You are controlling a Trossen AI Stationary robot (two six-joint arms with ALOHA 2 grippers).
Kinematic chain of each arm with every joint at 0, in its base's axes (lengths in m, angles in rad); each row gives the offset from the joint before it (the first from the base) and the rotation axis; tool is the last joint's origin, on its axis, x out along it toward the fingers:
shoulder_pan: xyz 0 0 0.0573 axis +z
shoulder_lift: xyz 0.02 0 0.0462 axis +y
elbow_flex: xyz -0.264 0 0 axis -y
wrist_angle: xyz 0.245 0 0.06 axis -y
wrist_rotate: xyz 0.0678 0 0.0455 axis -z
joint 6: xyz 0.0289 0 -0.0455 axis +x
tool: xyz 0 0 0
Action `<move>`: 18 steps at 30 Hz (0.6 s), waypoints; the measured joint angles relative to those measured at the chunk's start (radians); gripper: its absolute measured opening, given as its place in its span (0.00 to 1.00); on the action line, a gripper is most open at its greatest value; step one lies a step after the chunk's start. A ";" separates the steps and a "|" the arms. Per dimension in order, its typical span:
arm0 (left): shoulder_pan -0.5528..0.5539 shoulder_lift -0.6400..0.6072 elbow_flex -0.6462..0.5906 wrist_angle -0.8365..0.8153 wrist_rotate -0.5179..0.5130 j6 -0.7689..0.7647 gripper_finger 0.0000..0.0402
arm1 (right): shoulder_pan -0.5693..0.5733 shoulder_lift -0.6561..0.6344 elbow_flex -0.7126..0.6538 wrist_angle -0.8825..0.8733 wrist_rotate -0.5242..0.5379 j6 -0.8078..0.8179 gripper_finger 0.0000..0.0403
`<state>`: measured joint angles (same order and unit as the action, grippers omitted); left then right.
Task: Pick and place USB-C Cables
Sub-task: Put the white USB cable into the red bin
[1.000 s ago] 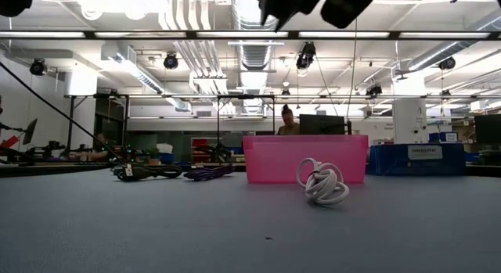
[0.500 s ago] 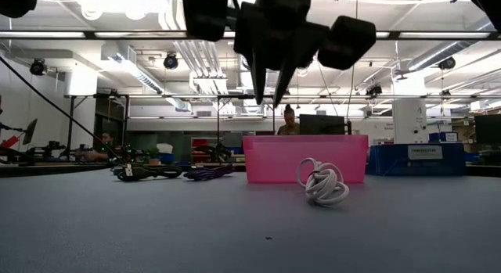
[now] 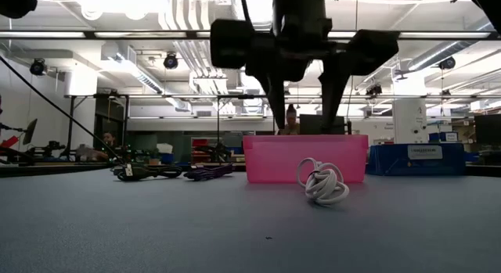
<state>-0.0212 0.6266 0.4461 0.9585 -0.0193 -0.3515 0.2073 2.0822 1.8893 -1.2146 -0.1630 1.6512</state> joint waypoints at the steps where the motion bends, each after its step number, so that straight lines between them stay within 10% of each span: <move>1: 0.000 0.000 -0.001 0.000 0.000 0.000 0.00 | 0.000 0.006 0.000 0.000 0.003 0.004 0.55; 18: 0.000 -0.007 -0.012 0.000 -0.018 0.000 0.00 | 0.017 0.069 -0.061 0.081 0.004 0.024 0.55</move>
<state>-0.0212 0.6195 0.4339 0.9586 -0.0372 -0.3511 0.2245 2.1509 1.8287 -1.1339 -0.1593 1.6756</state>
